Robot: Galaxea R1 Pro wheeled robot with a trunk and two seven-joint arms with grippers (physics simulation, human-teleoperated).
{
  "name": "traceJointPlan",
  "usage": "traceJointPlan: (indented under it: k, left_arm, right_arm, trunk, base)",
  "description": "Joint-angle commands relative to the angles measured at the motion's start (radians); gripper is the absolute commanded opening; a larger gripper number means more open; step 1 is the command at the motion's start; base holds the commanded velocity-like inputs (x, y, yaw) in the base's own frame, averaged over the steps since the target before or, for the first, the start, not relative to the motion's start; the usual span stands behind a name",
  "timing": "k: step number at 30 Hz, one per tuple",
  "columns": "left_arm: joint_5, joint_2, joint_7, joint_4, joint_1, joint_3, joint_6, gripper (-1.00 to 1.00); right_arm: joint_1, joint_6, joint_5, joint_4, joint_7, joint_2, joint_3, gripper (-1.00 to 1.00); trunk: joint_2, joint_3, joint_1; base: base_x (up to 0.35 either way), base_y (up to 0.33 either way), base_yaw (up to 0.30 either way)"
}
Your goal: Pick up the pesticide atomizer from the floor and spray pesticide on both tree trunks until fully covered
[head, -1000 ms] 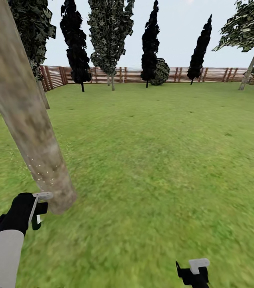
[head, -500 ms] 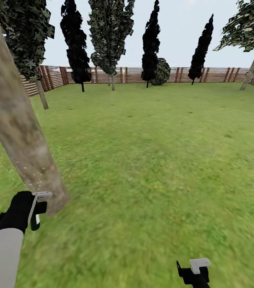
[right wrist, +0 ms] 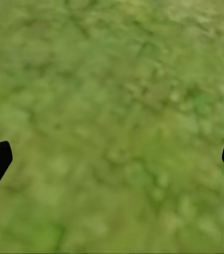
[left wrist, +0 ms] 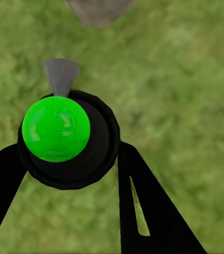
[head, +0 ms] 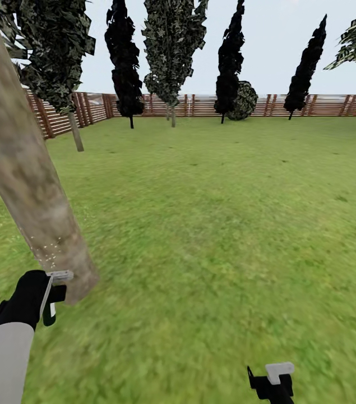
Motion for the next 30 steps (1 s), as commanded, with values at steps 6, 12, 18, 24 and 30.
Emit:
traceJointPlan:
  k: [6, 12, 18, 24, 30]
  left_arm:
    - [-0.013, 0.001, -0.010, -0.001, -0.004, 0.002, 0.004, -1.00]
    - [-0.014, 0.010, -0.010, -0.001, -0.008, 0.003, 0.005, -1.00]
    - [-0.014, 0.010, -0.011, -0.002, -0.013, 0.004, 0.007, -1.00]
    - [-0.018, 0.013, -0.011, -0.002, -0.133, 0.002, 0.069, -1.00]
    - [-0.019, 0.035, -0.012, -0.002, -0.197, 0.002, 0.074, -1.00]
  right_arm:
    - [0.000, -0.002, 0.011, 0.001, -0.006, 0.000, -0.004, 1.00]
    - [0.000, -0.002, 0.011, 0.001, -0.006, 0.001, -0.004, 1.00]
    - [0.000, -0.002, 0.011, 0.001, -0.006, 0.002, -0.004, 1.00]
    - [0.000, -0.002, 0.011, 0.001, -0.006, 0.001, -0.004, 1.00]
    - [0.000, -0.002, 0.011, 0.001, -0.006, 0.001, -0.004, 1.00]
  trunk:
    - [0.000, -0.001, 0.000]
    - [0.000, -0.001, 0.000]
    - [0.000, -0.001, 0.000]
    - [0.000, -0.001, 0.000]
    - [0.000, -0.001, 0.000]
  base:
    - [0.106, -0.243, 0.007]
    - [0.003, -0.271, 0.220]
    - [0.000, -0.272, 0.276]
    - [0.000, -0.273, 0.276]
    - [0.000, -0.273, 0.276]
